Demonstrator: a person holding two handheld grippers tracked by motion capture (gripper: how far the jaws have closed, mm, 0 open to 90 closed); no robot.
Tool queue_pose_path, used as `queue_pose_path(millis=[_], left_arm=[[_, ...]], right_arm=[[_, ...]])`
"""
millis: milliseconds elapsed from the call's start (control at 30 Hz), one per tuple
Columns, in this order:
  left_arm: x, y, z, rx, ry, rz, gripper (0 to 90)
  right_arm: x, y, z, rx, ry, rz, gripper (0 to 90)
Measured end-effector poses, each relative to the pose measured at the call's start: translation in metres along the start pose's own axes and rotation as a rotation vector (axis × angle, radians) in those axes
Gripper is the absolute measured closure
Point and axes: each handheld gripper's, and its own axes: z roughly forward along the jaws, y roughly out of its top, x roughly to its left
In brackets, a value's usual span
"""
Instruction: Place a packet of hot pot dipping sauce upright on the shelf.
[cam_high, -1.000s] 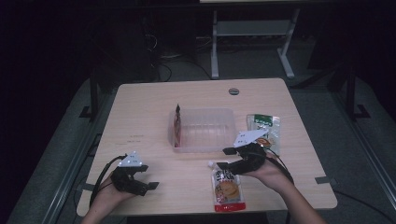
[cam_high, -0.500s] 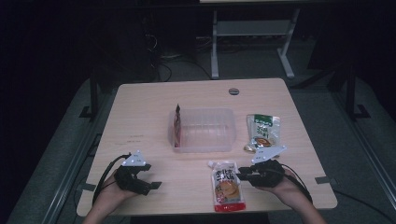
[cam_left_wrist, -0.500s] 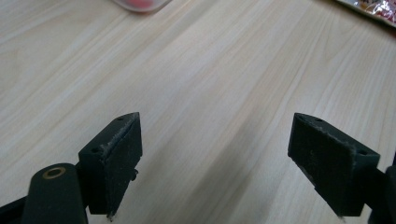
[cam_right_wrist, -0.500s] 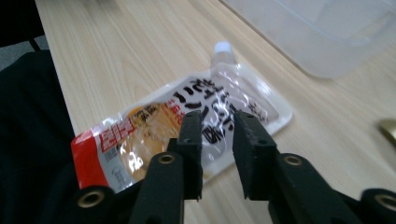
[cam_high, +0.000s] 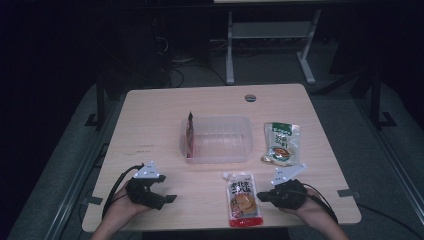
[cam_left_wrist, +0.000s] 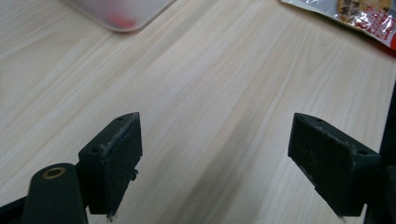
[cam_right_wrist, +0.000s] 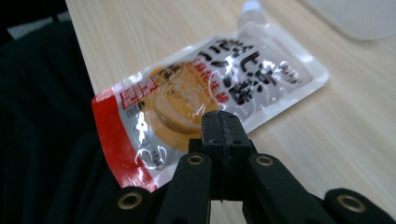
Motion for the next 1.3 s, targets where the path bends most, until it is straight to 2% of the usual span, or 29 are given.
queue_pose_path(millis=[167, 200, 233, 367, 600, 867, 1133, 1233, 1300], left_arm=[[-0.001, 0.003, 0.003, -0.004, -0.019, 0.016, 17.3], [-0.003, 0.003, 0.004, -0.006, -0.025, 0.002, 17.3], [-0.003, 0.004, 0.005, -0.005, -0.025, 0.015, 17.3], [-0.004, 0.005, 0.005, -0.002, -0.03, 0.026, 17.3], [-0.008, 0.006, 0.007, -0.005, -0.041, 0.027, 17.4], [-0.012, 0.009, 0.009, 0.015, -0.052, 0.04, 17.5], [-0.017, 0.013, 0.011, 0.007, -0.071, 0.048, 23.8], [-0.021, 0.017, 0.012, -0.011, -0.083, 0.06, 31.3], [-0.026, 0.021, 0.014, -0.026, -0.089, 0.073, 37.5]], right_arm=[[0.002, -0.002, 0.009, 0.047, 0.024, -0.016, 89.8], [0.003, -0.001, 0.011, 0.051, 0.03, -0.014, 89.8], [0.004, 0.0, 0.013, 0.053, 0.035, -0.023, 89.8], [0.012, 0.009, 0.027, 0.076, 0.062, -0.054, 89.8], [0.018, 0.024, 0.045, 0.073, 0.088, -0.141, 89.8], [0.027, 0.043, 0.065, 0.067, 0.101, -0.177, 89.8], [0.03, 0.062, 0.085, 0.053, 0.111, -0.205, 89.8], [0.029, 0.062, 0.082, 0.047, 0.108, -0.197, 89.7], [0.027, 0.06, 0.077, 0.035, 0.104, -0.174, 88.4]])
